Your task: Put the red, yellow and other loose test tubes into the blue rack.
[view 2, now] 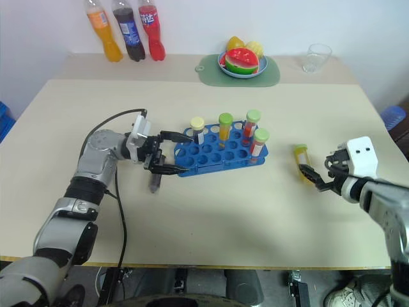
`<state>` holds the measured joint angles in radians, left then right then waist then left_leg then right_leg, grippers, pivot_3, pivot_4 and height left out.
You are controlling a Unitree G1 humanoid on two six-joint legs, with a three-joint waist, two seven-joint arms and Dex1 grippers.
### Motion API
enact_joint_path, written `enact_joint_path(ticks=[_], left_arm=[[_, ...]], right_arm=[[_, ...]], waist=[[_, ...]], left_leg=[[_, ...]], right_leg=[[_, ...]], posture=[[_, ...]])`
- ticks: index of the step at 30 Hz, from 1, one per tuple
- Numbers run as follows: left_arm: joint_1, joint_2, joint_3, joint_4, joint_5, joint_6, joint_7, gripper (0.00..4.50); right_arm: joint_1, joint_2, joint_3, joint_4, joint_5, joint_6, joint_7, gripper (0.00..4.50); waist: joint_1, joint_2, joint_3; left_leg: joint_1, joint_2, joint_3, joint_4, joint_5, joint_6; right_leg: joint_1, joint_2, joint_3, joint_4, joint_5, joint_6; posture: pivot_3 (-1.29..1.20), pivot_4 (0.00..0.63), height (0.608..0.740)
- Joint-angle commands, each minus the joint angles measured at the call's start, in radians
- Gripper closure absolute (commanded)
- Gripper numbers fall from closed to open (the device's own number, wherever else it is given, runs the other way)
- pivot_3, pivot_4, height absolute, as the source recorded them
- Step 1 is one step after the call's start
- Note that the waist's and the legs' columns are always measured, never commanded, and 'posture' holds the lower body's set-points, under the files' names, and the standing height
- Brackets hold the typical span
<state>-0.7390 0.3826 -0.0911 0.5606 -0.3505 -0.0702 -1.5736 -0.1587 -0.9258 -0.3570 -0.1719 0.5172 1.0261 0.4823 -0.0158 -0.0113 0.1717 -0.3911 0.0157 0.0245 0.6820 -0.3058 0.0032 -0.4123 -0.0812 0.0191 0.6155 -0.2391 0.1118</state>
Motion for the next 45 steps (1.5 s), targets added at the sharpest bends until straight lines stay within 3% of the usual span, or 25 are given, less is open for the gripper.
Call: enact_joint_path(ticks=[1,8,23,26,29,32,38,42,45], left_arm=[[-0.001,-0.002,0.004,-0.012,-0.002,-0.013,-0.003,0.00],[0.048,0.010,0.006,-0.077,-0.015,0.010,0.011,0.00],[0.112,0.034,0.005,-0.185,-0.029,0.064,0.047,0.00],[0.111,0.036,0.001,-0.186,-0.025,0.061,0.047,0.00],[0.111,0.035,0.000,-0.188,-0.023,0.059,0.049,0.00],[0.112,0.036,-0.001,-0.187,-0.022,0.059,0.050,0.00],[0.117,0.033,0.001,-0.189,-0.024,0.060,0.057,0.00],[0.118,0.031,0.005,-0.183,-0.026,0.060,0.063,0.00],[0.114,0.027,0.007,-0.171,-0.027,0.057,0.067,0.00]], right_arm=[[-0.132,-0.057,0.076,0.141,-0.019,0.060,0.058,0.03],[-0.381,-0.062,0.253,0.395,-0.084,0.082,0.152,0.03],[-0.507,-0.018,0.421,0.554,-0.178,0.099,0.273,0.03],[-0.507,-0.008,0.449,0.555,-0.205,0.082,0.287,0.88],[-0.497,-0.004,0.467,0.541,-0.226,0.070,0.299,2.41],[-0.485,-0.007,0.484,0.519,-0.249,0.056,0.311,3.65],[-0.393,-0.072,0.493,0.419,-0.301,-0.091,0.379,3.67],[-0.165,-0.144,0.395,0.167,-0.240,-0.255,0.505,3.67],[0.033,-0.138,0.278,-0.044,-0.168,-0.315,0.552,3.67]], waist=[[0.002,0.000,0.000],[0.005,0.000,0.000],[0.003,0.000,0.000],[0.002,0.000,0.000],[0.001,0.000,0.000],[0.000,0.000,0.000],[0.003,0.000,0.000],[0.013,0.000,0.000],[0.023,0.000,0.000]], left_leg=[[0.000,0.000,0.000,0.000,0.000,0.000],[-0.002,0.000,0.000,0.000,0.000,0.000],[-0.003,0.000,0.001,0.000,0.000,0.000],[-0.003,0.000,0.001,0.000,0.000,0.000],[-0.003,0.000,0.001,0.000,0.000,0.000],[-0.002,0.000,0.001,0.000,0.000,0.000],[-0.002,0.000,0.001,0.000,0.000,0.000],[-0.003,0.000,0.001,0.000,0.000,0.000],[-0.003,0.000,0.000,0.000,0.000,0.000]], right_leg=[[0.000,0.000,0.000,0.000,0.000,0.000],[-0.001,0.000,0.000,-0.001,0.002,0.003],[-0.003,0.000,0.000,0.000,0.002,0.004],[-0.002,0.000,0.000,0.000,0.002,0.004],[-0.002,0.000,0.000,0.000,0.002,0.004],[-0.002,0.000,-0.001,0.000,0.002,0.004],[-0.002,0.000,-0.001,0.000,0.002,0.004],[-0.002,0.000,-0.003,0.000,0.002,0.004],[-0.002,0.000,-0.003,0.000,0.002,0.004]], posture=[[0.00,0.150,0.740],[0.00,0.150,0.740],[0.00,0.150,0.740],[0.00,0.150,0.740],[0.00,0.150,0.740],[0.00,0.150,0.740],[0.00,0.150,0.740],[0.00,0.150,0.740],[0.00,0.150,0.740]])
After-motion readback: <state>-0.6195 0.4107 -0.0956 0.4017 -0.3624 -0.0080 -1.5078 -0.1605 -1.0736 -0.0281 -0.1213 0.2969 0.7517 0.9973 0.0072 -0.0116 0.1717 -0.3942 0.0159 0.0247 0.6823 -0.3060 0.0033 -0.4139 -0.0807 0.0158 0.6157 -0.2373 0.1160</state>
